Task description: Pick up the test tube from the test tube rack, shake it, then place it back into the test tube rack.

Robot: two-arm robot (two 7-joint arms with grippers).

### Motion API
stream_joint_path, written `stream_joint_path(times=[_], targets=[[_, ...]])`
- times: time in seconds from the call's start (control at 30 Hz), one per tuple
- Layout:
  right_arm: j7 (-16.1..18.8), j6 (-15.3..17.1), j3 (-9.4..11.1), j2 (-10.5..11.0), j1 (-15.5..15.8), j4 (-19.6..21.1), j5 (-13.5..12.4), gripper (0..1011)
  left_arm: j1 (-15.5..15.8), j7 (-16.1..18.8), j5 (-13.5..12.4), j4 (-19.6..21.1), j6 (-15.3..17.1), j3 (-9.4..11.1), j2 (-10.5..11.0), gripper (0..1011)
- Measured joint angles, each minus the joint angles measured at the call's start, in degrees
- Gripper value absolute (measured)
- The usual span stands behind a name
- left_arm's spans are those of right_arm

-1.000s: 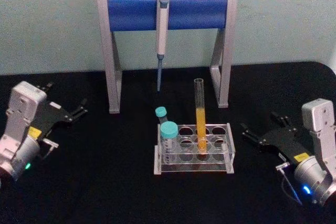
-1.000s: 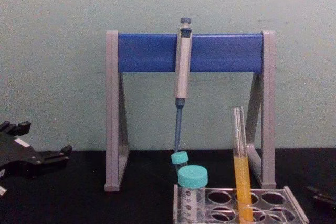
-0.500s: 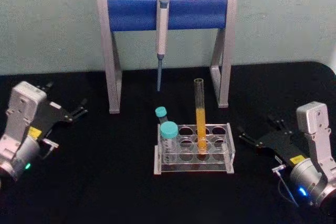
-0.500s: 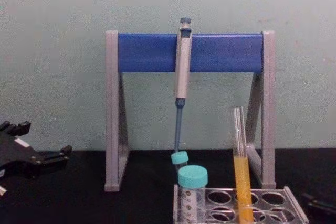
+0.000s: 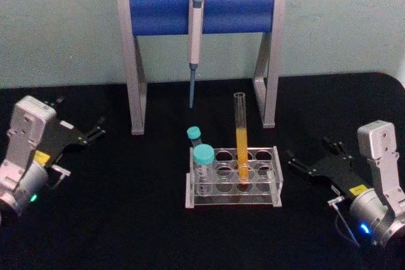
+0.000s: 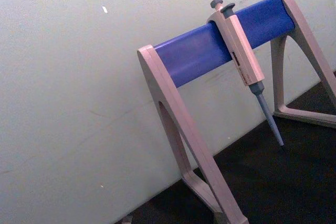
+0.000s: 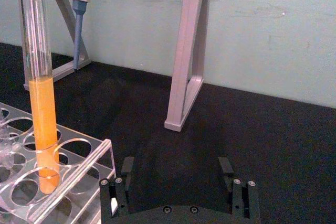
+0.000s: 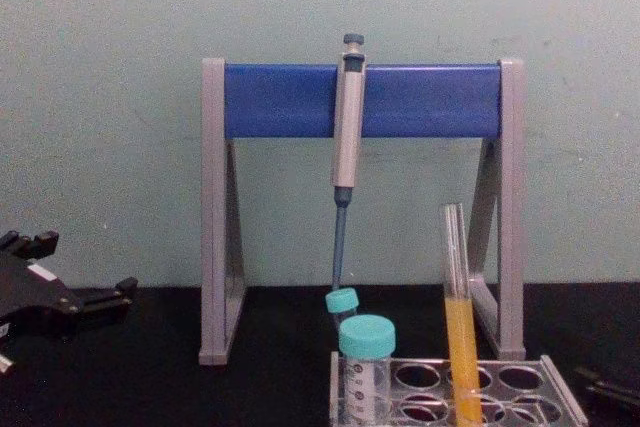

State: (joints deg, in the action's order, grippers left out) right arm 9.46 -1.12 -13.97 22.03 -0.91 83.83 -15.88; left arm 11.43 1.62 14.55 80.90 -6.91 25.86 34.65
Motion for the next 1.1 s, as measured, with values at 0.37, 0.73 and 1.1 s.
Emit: stream_joint_path(times=[0.37,0.73,1.1], targets=[[0.0,0.0,0.0,0.0,0.0,0.1,0.0,1000,0.0,0.0,0.0,0.0,0.0,0.0,0.0,1001],[0.0,0.0,0.0,0.1,0.0,0.1,-0.1,1000,0.0,0.0,0.0,0.0,0.0,0.0,0.0,1001],[0.0,0.0,0.0,0.1,0.0,0.1,-0.1,1000,0.0,0.0,0.0,0.0,0.0,0.0,0.0,1001]])
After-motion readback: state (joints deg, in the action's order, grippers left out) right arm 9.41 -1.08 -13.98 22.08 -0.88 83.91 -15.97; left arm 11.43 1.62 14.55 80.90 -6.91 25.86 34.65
